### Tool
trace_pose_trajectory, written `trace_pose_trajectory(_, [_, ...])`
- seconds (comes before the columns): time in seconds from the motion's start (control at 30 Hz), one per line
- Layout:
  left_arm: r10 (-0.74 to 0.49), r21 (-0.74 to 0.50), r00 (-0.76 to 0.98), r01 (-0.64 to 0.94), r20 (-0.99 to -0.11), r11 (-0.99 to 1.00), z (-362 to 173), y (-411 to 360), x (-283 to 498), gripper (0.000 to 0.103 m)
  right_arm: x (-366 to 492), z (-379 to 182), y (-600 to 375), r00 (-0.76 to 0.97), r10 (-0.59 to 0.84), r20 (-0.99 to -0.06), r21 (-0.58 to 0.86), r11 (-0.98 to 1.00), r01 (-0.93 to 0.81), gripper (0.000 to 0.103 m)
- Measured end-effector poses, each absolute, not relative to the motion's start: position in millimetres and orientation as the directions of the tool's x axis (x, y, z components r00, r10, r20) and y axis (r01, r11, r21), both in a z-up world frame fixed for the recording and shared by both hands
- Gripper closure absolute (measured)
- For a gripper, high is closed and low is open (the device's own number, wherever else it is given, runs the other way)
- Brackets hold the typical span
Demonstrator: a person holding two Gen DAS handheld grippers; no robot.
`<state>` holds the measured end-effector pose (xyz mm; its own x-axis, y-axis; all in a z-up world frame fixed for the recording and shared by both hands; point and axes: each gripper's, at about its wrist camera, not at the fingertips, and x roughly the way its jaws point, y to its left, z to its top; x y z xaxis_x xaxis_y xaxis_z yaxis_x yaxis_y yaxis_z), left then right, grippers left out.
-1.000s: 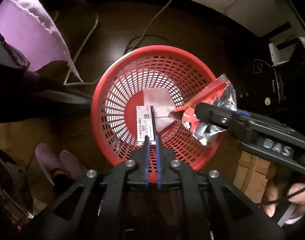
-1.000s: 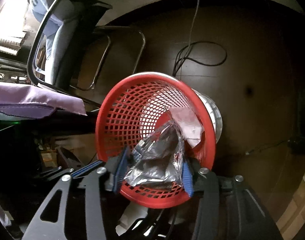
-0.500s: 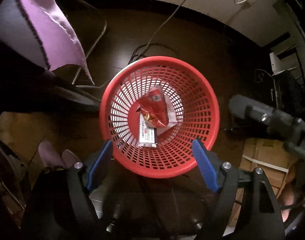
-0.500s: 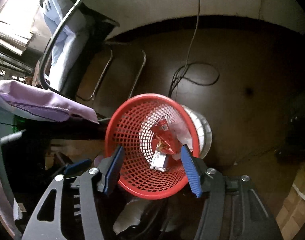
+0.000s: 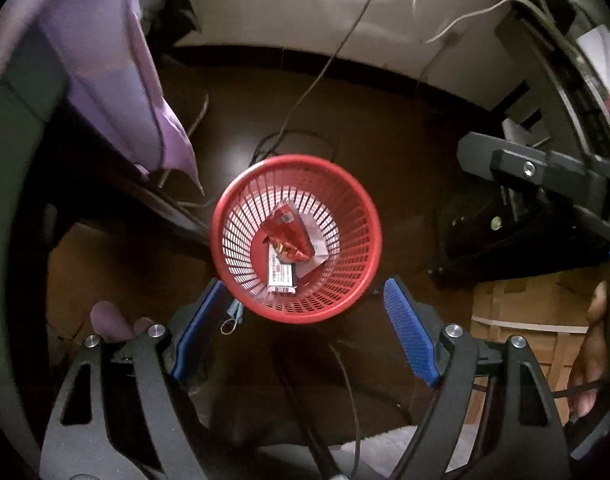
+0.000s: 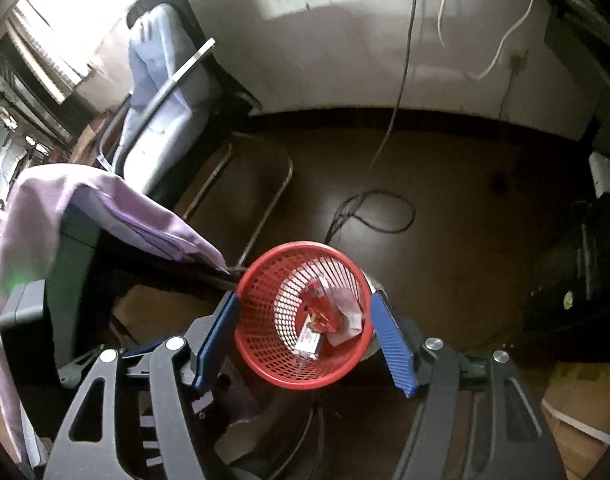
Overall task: Collect trash
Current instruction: 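Raise both open tools from the basket and move them over the table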
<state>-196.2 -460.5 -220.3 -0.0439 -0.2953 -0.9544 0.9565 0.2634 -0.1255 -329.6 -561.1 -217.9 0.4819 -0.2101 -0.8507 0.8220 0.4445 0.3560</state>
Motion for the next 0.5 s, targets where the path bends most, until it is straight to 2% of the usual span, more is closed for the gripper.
trace_pose_trajectory(0.23, [-0.404,-0.11,-0.011,0.968,-0.915,0.224,-152.5,-428.9,-210.7,0.024,-335.5,-146.0,-535.6,0.52,-0.318,-0.793,0.334,0.487,0.807,0.035])
trace_pose_trajectory(0.5, [-0.536,-0.081,0.08,0.959,-0.84,0.27,-71.6,-371.9,-198.0,0.022,-329.2,-68.7,-500.5,0.598,-0.395,-0.698,0.315,0.58,0.751,0.023])
